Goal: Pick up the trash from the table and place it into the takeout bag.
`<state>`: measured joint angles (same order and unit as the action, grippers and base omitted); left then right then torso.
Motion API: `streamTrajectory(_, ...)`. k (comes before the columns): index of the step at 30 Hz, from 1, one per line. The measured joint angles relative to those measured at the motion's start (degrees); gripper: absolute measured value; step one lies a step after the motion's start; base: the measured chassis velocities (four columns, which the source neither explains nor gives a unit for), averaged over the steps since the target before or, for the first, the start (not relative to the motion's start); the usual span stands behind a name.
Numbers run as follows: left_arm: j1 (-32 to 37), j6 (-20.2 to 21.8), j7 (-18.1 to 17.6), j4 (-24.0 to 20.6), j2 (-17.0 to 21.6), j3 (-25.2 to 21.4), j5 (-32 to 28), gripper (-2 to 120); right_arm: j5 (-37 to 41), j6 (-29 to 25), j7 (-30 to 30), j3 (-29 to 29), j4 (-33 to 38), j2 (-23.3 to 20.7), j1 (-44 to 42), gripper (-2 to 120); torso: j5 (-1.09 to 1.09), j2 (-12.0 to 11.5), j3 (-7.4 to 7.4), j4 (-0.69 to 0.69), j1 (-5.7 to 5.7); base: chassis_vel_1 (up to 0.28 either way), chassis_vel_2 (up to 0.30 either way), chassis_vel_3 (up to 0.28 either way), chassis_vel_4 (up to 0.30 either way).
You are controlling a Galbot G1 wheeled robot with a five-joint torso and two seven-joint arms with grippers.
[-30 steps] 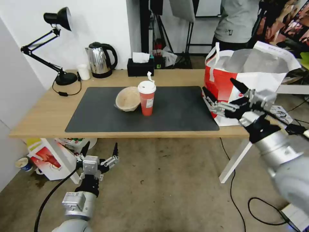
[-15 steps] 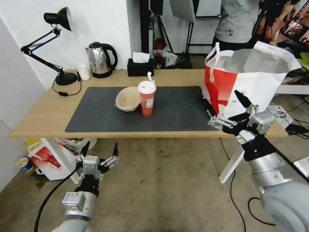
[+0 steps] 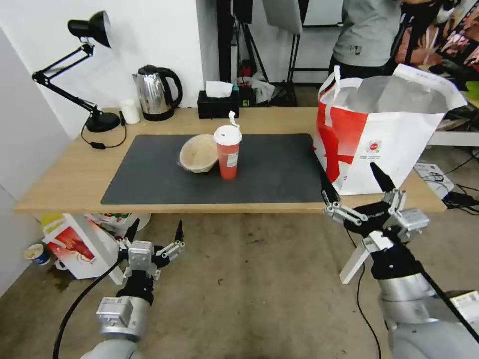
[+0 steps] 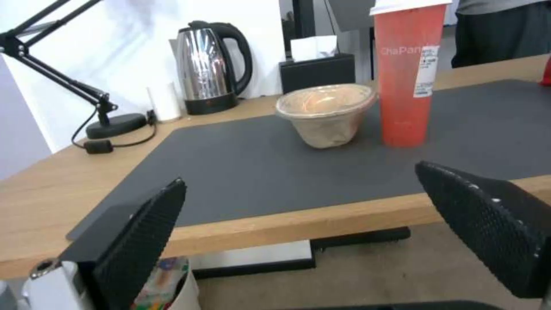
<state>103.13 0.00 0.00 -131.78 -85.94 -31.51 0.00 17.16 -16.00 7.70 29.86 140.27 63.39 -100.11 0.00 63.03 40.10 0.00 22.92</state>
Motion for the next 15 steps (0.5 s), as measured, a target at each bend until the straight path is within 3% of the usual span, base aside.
streamTrajectory(7, 0.0, 0.0, 0.0, 0.0, 0.0, 0.0, 0.0, 100, -4.5, -3.7, 0.1, -3.7, -1.9, 4.1, -1.4, 100, 0.00, 0.0, 0.01, 0.01, 0.00, 0.000, 0.000, 0.000, 0.000)
streamTrajectory(15, 0.0, 0.0, 0.0, 0.0, 0.0, 0.0, 0.0, 100, -6.5, -6.3, 0.1, -7.4, -3.6, 5.6, -2.8, 100, 0.00, 0.0, 0.01, 0.00, 0.00, 0.000, 0.000, 0.000, 0.000)
